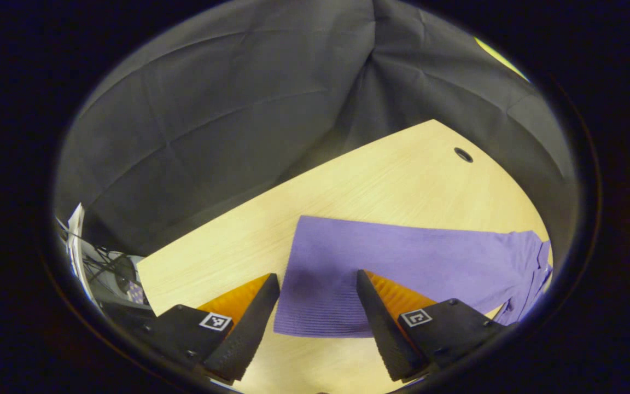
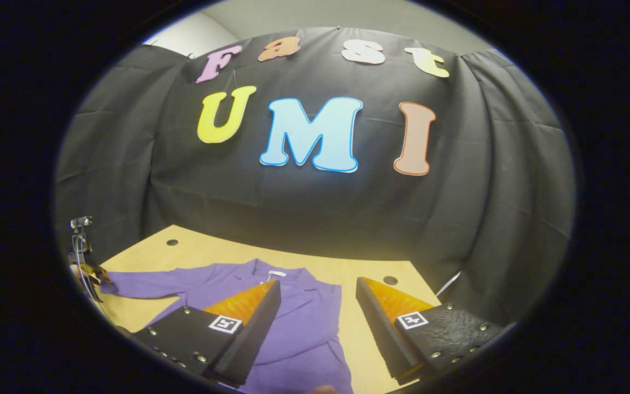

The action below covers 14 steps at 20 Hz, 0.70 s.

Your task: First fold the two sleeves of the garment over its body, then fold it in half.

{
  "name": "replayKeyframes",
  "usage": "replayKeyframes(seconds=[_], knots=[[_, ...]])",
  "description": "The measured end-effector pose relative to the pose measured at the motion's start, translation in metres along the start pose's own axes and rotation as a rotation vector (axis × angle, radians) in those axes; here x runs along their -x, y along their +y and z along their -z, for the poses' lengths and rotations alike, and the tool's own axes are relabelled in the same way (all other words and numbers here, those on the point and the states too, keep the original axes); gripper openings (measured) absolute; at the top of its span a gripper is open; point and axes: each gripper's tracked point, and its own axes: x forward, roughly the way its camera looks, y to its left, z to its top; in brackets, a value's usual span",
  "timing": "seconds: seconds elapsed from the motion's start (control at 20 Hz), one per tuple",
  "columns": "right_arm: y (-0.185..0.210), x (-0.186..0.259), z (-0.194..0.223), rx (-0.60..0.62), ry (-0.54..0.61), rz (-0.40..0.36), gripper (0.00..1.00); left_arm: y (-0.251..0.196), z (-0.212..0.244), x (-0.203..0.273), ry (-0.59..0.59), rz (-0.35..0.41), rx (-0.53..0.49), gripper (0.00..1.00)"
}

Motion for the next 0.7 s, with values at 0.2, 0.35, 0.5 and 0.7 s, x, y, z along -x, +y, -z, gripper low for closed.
replayKeyframes(seconds=[0.2,0.35,0.5,0.7], knots=[[0.000,0.000,0.005,0.011,0.012,-0.002,0.88,-0.003,0.000,0.003,-0.002,0.011,-0.039,0.96],[0.004,-0.003,0.007,0.012,0.024,-0.017,0.88,0.002,-0.001,0.006,0.000,0.015,-0.036,0.91],[0.009,-0.004,0.012,0.020,0.035,-0.030,0.88,0.007,-0.001,0.007,0.002,0.029,-0.050,0.78],[0.011,-0.006,0.017,0.035,0.049,-0.036,0.88,0.001,0.000,0.006,-0.004,0.026,-0.058,0.39]])
